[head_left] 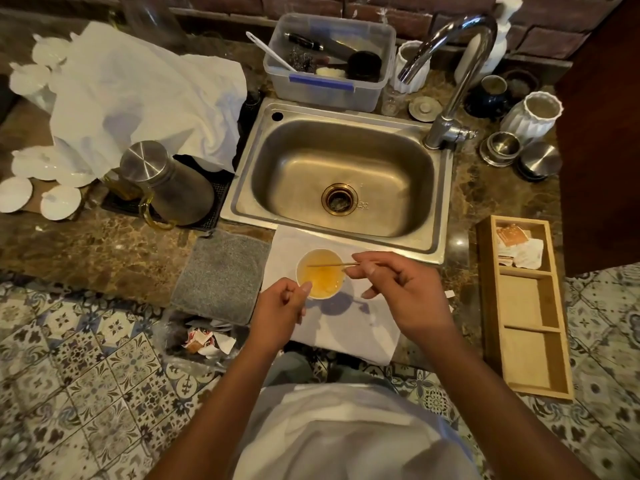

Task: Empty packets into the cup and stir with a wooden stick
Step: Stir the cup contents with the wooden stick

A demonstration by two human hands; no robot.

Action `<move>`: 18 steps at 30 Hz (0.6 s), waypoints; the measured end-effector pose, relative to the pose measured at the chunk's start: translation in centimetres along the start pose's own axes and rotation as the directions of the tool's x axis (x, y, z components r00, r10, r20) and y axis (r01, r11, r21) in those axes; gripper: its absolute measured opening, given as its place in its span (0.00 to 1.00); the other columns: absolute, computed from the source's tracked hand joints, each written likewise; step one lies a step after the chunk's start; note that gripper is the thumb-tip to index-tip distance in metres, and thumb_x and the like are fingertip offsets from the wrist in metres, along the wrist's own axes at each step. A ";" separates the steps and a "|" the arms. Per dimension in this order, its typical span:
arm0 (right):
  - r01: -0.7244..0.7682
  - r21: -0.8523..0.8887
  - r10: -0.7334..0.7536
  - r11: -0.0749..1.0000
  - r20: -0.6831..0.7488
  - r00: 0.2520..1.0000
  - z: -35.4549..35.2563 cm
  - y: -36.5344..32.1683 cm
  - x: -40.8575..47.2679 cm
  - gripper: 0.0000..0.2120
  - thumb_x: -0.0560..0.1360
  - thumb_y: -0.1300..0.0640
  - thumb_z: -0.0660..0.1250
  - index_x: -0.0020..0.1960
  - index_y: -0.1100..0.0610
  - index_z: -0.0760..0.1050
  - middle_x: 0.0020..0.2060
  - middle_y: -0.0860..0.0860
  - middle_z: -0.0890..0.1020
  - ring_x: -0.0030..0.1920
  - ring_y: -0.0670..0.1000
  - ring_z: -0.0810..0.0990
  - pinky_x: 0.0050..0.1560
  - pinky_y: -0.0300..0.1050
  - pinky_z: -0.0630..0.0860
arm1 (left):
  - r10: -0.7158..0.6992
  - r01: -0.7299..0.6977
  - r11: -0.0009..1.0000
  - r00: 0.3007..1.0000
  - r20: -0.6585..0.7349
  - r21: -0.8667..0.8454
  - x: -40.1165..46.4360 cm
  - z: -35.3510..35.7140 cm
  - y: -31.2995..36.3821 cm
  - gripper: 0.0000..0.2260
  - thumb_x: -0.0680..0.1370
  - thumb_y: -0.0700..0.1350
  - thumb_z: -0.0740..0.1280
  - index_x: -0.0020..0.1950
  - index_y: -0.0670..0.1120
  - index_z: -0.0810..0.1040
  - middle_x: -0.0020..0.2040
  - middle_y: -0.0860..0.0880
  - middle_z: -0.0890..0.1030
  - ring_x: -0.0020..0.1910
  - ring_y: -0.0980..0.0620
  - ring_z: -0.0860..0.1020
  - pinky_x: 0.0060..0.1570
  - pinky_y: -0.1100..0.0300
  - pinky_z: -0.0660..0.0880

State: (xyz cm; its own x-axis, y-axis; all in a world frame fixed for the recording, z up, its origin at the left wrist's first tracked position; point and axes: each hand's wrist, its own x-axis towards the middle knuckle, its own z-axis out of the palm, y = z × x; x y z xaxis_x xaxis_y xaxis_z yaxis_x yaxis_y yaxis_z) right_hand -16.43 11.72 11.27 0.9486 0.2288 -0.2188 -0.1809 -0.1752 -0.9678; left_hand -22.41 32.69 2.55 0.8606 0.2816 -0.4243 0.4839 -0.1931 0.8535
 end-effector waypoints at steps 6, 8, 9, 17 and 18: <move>-0.094 -0.274 0.056 0.957 -0.144 0.988 1.7 1.8 1.2 0.05 0.79 0.56 0.71 0.52 0.52 0.86 0.40 0.46 0.88 0.37 0.43 0.85 0.32 0.38 0.80 | 0.012 -0.011 1.000 0.995 0.099 -0.017 0.5 -0.7 -0.1 0.14 0.83 0.49 0.64 0.40 0.43 0.76 0.29 0.50 0.78 0.30 0.52 0.75 0.37 0.51 0.74; -0.146 -0.309 0.070 0.940 -0.244 0.967 2.5 2.1 1.3 0.02 0.76 0.54 0.74 0.48 0.50 0.86 0.39 0.44 0.87 0.38 0.43 0.85 0.36 0.37 0.80 | 0.035 -0.037 0.999 0.989 0.143 0.012 1.3 -1.3 0.2 0.14 0.83 0.49 0.65 0.40 0.43 0.76 0.29 0.50 0.79 0.30 0.52 0.75 0.37 0.51 0.75; -0.163 -0.339 0.065 0.927 -0.283 0.957 2.9 2.3 1.4 0.01 0.76 0.53 0.75 0.47 0.49 0.85 0.39 0.43 0.87 0.39 0.43 0.84 0.39 0.37 0.81 | 0.042 -0.047 0.999 0.986 0.164 0.025 1.7 -1.6 0.3 0.15 0.82 0.49 0.65 0.39 0.43 0.76 0.29 0.50 0.79 0.30 0.52 0.75 0.37 0.51 0.76; -0.172 -0.724 0.105 0.668 -0.137 0.985 4.3 3.1 1.7 0.11 0.81 0.44 0.64 0.57 0.45 0.82 0.33 0.43 0.79 0.34 0.47 0.78 0.36 0.44 0.75 | 0.120 -0.167 0.976 0.949 0.292 0.142 5.3 -3.1 0.8 0.16 0.82 0.51 0.64 0.37 0.45 0.74 0.31 0.46 0.79 0.32 0.50 0.75 0.37 0.49 0.76; -0.177 -0.743 0.119 0.646 -0.130 0.984 4.4 3.1 1.8 0.11 0.81 0.44 0.64 0.57 0.45 0.82 0.32 0.43 0.79 0.34 0.46 0.77 0.36 0.43 0.75 | 0.117 -0.170 0.976 0.939 0.324 0.138 5.5 -3.2 0.8 0.16 0.82 0.50 0.64 0.36 0.45 0.74 0.31 0.48 0.79 0.32 0.51 0.76 0.38 0.47 0.77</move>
State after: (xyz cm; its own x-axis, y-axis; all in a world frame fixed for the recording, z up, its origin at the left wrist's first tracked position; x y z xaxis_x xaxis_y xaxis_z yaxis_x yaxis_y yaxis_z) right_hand -16.40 15.80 7.34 0.9459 0.0794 -0.3146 -0.0915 -0.8650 -0.4934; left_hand -17.78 37.13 1.82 0.9160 -0.0631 -0.3962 0.3482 -0.3658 0.8631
